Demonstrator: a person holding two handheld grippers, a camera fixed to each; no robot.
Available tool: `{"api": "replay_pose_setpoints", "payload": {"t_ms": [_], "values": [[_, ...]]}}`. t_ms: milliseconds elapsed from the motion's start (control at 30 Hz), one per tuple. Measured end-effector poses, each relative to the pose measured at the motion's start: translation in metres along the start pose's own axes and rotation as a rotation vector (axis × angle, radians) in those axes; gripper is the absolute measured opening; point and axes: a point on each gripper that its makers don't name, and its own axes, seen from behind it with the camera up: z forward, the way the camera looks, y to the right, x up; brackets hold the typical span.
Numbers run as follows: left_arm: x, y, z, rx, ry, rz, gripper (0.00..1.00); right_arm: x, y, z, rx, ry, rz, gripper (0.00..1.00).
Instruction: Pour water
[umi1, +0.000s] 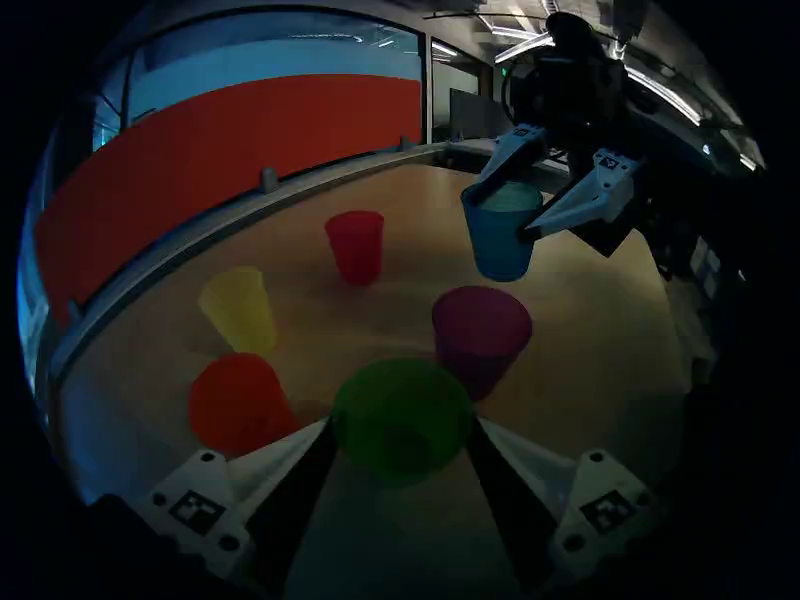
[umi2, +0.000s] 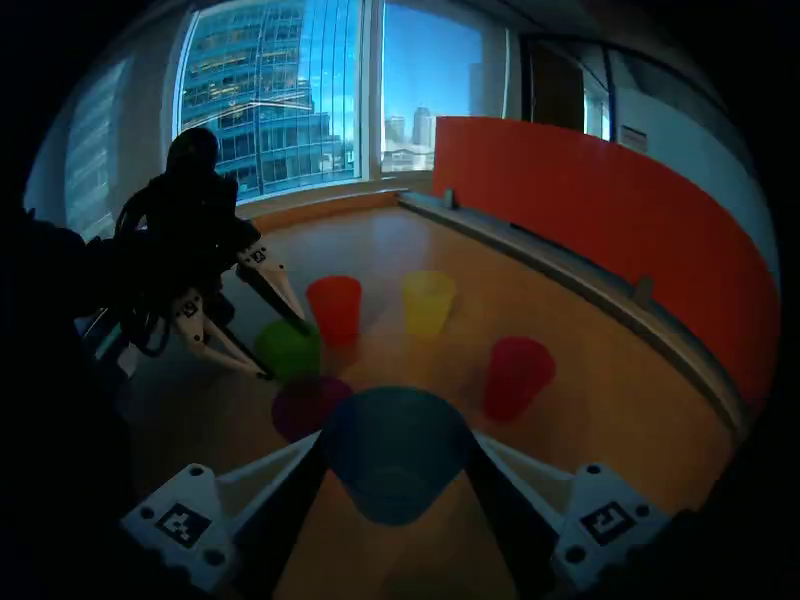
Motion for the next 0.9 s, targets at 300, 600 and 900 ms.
{"api": "replay_pose_setpoints", "payload": {"t_ms": [300,600,900], "values": [[-0.004,-0.001,-0.003,0.000,0.001,-0.010,0.88,-0.018,-0.007,0.005,0.007,-0.021,0.008,0.93],[-0.006,-0.003,-0.004,0.004,-0.003,0.003,0.88,-0.040,-0.013,0.013,0.006,-0.054,0.013,0.93],[-0.006,0.000,-0.007,-0.016,-0.003,-0.014,0.98,-0.052,-0.016,0.018,0.009,-0.065,0.024,0.93]]}}
